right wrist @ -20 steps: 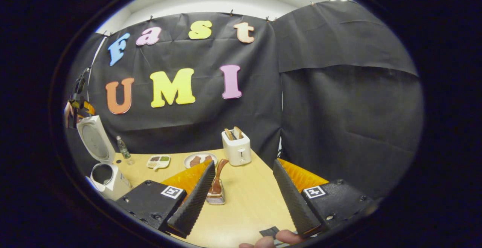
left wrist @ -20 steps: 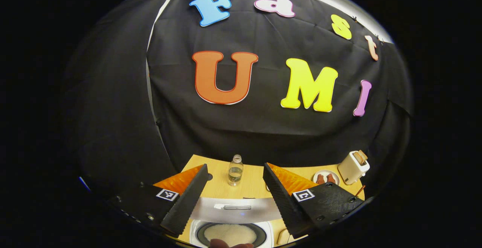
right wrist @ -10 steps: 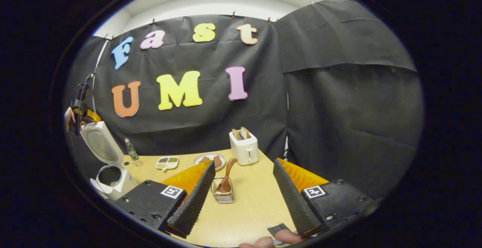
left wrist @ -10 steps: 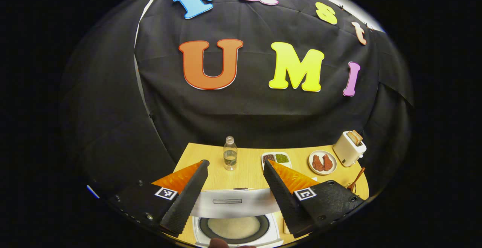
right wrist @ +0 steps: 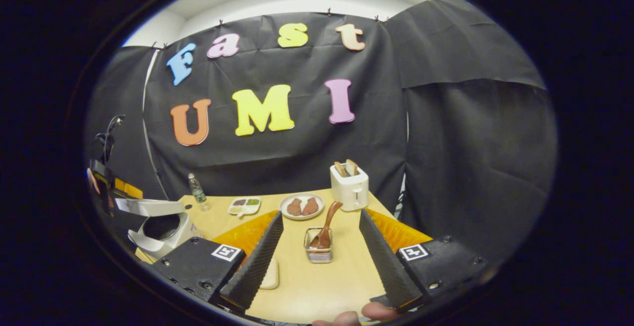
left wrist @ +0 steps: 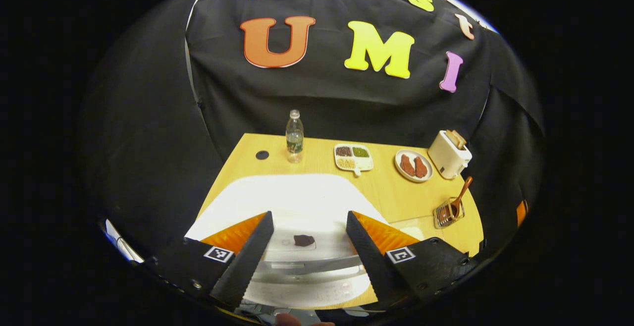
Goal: Close the left gripper, press the button to open the rice cooker; take a wooden spoon from the chopstick holder with the right hand, scoop a spoonful of rice and pour it into the rice cooker, then put the wooden spoon back into the chopstick holder.
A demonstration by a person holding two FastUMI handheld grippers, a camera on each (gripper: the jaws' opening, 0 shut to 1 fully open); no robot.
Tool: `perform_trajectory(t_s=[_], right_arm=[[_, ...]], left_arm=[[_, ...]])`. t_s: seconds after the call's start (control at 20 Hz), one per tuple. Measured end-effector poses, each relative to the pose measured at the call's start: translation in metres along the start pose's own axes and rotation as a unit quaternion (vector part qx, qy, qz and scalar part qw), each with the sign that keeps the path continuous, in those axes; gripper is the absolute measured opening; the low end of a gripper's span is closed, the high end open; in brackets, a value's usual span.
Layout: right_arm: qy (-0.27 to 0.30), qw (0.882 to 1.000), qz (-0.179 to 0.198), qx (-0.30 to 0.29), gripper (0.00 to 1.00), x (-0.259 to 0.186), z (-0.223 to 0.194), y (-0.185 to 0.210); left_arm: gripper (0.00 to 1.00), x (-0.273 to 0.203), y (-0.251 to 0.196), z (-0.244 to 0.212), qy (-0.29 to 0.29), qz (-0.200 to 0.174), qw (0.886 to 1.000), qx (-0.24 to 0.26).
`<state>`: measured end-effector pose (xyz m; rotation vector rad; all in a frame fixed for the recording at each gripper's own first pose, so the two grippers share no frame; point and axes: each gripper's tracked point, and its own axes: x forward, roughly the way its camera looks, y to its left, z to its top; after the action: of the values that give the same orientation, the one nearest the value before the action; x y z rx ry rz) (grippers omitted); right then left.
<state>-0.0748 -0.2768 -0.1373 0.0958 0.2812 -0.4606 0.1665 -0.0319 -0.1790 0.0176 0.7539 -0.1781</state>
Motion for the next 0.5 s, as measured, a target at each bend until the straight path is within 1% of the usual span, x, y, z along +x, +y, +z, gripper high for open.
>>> perform_trajectory(t_s=[0.05,0.1,0.15,0.25,0.3,0.35,0.4,0.45,0.5], right_arm=[[0.006,1.0,0.01,-0.004,0.97,0.004,-0.003,0.008],[0.01,1.0,0.02,-0.007,1.0,0.006,-0.005,0.016],[0.014,0.999,0.029,-0.01,1.0,0.008,-0.008,0.024],[0.025,0.998,0.047,-0.016,1.0,0.01,-0.013,0.037],[0.027,0.998,0.053,-0.019,1.0,0.01,-0.013,0.042],[0.028,0.998,0.057,-0.021,1.0,0.011,-0.013,0.046],[0.028,0.997,0.061,-0.023,0.97,0.011,-0.011,0.049],[0.028,0.997,0.062,-0.024,0.97,0.011,-0.01,0.05],[0.03,0.997,0.062,-0.024,1.0,0.011,-0.008,0.051]], left_arm=[[0.96,-0.001,0.0,-0.013,0.007,0.002,1.0,-0.002],[0.97,0.002,-0.001,-0.027,0.013,0.006,1.0,-0.003],[0.96,0.002,0.001,-0.038,0.017,0.012,1.0,-0.006],[0.96,0.004,0.005,-0.048,0.007,0.023,1.0,-0.005],[1.0,0.004,0.005,-0.054,0.002,0.028,1.0,-0.002],[0.96,0.005,0.005,-0.058,0.001,0.032,0.999,0.001],[0.96,0.007,0.005,-0.062,0.002,0.034,0.999,0.001],[0.96,0.009,0.004,-0.067,0.005,0.035,0.999,0.0],[0.96,0.012,0.004,-0.072,0.012,0.034,0.999,-0.004]])
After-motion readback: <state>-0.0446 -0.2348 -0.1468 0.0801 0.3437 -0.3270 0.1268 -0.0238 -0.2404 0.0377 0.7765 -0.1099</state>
